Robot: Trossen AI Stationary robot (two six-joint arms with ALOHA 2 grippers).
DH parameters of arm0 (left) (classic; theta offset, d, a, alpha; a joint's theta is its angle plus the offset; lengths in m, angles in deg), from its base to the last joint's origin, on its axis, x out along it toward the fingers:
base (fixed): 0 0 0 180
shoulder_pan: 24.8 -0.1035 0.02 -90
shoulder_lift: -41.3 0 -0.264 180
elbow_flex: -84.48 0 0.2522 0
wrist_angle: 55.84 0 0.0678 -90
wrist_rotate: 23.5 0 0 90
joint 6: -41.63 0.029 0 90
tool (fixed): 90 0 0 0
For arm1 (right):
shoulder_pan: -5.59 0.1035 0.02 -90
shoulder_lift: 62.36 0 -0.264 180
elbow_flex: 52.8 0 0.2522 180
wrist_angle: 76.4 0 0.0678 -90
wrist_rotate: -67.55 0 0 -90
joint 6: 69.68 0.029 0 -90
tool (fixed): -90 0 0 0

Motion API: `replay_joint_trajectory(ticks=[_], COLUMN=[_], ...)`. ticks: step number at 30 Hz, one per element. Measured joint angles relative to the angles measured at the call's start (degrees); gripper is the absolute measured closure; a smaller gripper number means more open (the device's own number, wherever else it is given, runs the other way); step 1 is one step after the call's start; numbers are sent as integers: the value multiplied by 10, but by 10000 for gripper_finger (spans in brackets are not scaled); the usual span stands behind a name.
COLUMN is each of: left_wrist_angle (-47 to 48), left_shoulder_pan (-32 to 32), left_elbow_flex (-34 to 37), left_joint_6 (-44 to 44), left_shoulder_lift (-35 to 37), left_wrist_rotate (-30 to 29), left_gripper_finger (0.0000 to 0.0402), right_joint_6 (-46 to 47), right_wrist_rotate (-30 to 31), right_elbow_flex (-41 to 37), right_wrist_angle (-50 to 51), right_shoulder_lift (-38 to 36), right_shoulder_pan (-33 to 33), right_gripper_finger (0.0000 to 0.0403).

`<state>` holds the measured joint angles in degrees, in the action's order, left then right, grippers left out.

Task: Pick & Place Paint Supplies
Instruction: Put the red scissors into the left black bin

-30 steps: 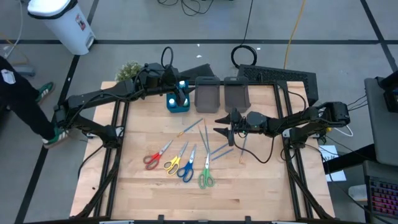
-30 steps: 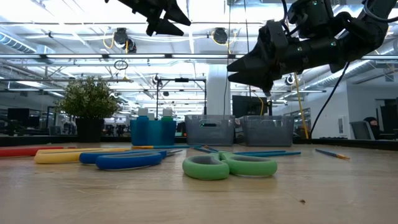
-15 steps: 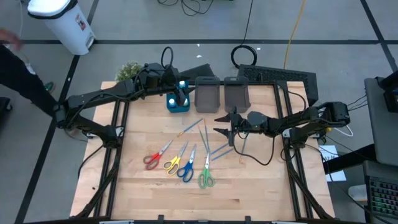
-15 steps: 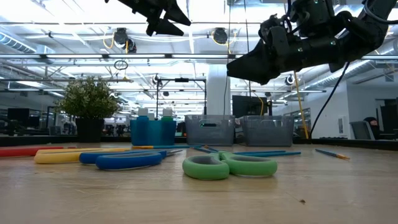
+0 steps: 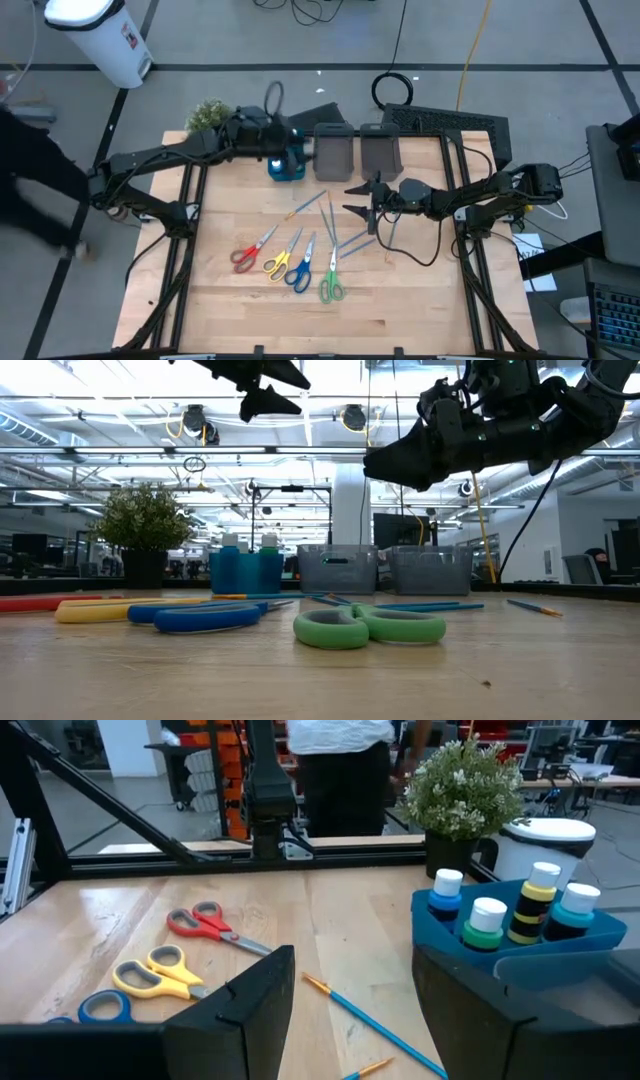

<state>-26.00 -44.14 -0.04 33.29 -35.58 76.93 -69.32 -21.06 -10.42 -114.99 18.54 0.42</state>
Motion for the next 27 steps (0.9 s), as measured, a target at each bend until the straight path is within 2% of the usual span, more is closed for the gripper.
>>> replay_joint_trajectory(ticks=[3, 7, 9, 13, 15, 20, 27], left_wrist_angle=[73, 187, 260, 365, 402, 403, 296], left_shoulder_pan=[30, 103, 152, 251, 297, 387, 459], left_elbow_flex=[0, 0, 0, 19, 36, 104, 207], left_joint_6=[-11, -44, -66, -169, -225, -323, -390], left_shoulder_lift=[0, 0, 0, -5, -6, -5, -5], left_wrist_rotate=[49, 51, 14, -108, -134, -110, -37], left_gripper_finger=[121, 121, 121, 121, 121, 121, 121], right_joint_6=[-9, -51, -59, -59, -55, -54, -54], right_wrist_rotate=[0, 0, 0, 0, 0, 0, 0], right_elbow_flex=[0, 0, 0, 0, 0, 0, 0], right_wrist_angle=[-1, -7, -16, -28, -28, -27, -27], right_shoulder_lift=[0, 0, 0, 0, 0, 0, 0], right_shoulder_pan=[0, 0, 0, 0, 0, 0, 0], right_gripper_finger=[206, 206, 206, 206, 206, 206, 206])
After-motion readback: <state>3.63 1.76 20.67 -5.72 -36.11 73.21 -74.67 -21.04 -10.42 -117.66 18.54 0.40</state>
